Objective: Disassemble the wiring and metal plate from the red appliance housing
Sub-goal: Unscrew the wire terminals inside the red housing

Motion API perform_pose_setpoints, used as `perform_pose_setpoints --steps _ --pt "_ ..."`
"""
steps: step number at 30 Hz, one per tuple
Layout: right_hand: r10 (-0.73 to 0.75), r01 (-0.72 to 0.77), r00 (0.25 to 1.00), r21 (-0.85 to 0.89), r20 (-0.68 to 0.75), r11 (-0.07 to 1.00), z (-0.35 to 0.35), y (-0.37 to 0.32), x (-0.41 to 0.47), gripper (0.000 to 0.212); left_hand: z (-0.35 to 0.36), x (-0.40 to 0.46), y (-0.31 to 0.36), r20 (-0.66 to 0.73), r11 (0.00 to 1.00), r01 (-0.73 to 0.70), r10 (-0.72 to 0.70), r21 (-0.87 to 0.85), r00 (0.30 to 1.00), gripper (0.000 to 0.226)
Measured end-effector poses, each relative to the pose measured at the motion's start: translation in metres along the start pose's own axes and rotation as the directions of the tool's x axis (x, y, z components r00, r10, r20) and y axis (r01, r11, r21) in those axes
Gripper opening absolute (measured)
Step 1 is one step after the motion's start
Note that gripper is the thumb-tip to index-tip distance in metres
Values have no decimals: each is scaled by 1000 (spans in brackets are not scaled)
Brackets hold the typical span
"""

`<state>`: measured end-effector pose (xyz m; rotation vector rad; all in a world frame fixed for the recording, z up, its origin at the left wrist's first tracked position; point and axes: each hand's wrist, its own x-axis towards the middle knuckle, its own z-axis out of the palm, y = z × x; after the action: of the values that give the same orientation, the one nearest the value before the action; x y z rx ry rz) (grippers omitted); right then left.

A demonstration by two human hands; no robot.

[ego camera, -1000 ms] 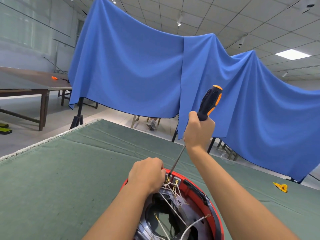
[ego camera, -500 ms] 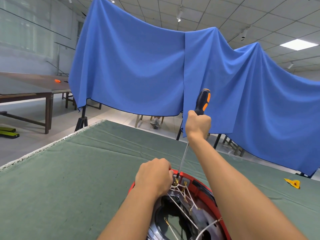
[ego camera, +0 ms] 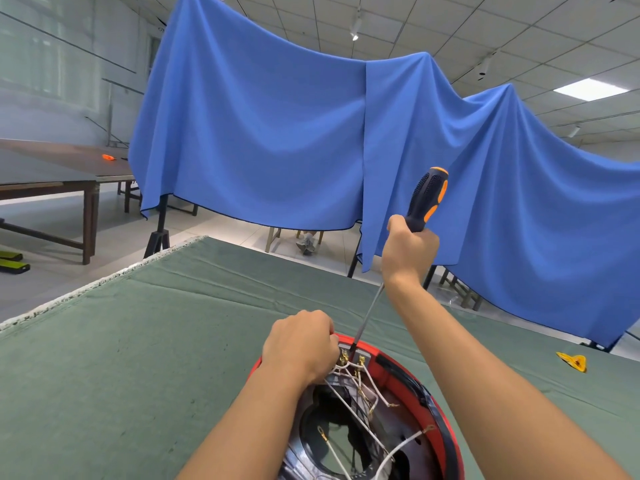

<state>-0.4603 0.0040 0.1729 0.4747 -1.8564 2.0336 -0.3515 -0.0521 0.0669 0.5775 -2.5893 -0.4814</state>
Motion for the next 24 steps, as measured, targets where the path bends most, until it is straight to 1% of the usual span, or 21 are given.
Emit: perform_pose_setpoints --steps 3,9,14,19,24 --pt "-37 37 999 39 -18 999 -7 0 -6 38 0 -1 0 3 1000 8 -8 -5 1000 27" --pt "2 6 999 148 -54 989 -14 -2 -6 37 -1 -2 0 11 1000 11 -11 -6 1000 27" --pt "7 6 997 154 -79 988 -15 -1 -8 37 0 -1 -1 7 1000 13 -13 -12 1000 27" --pt "44 -20 992 196 -120 980 -19 -6 -3 35 0 -1 -1 6 1000 7 -7 -7 1000 27" --pt "30 -13 993 157 -110 987 -18 -2 -6 34 0 0 0 10 1000 14 -14 -5 1000 28"
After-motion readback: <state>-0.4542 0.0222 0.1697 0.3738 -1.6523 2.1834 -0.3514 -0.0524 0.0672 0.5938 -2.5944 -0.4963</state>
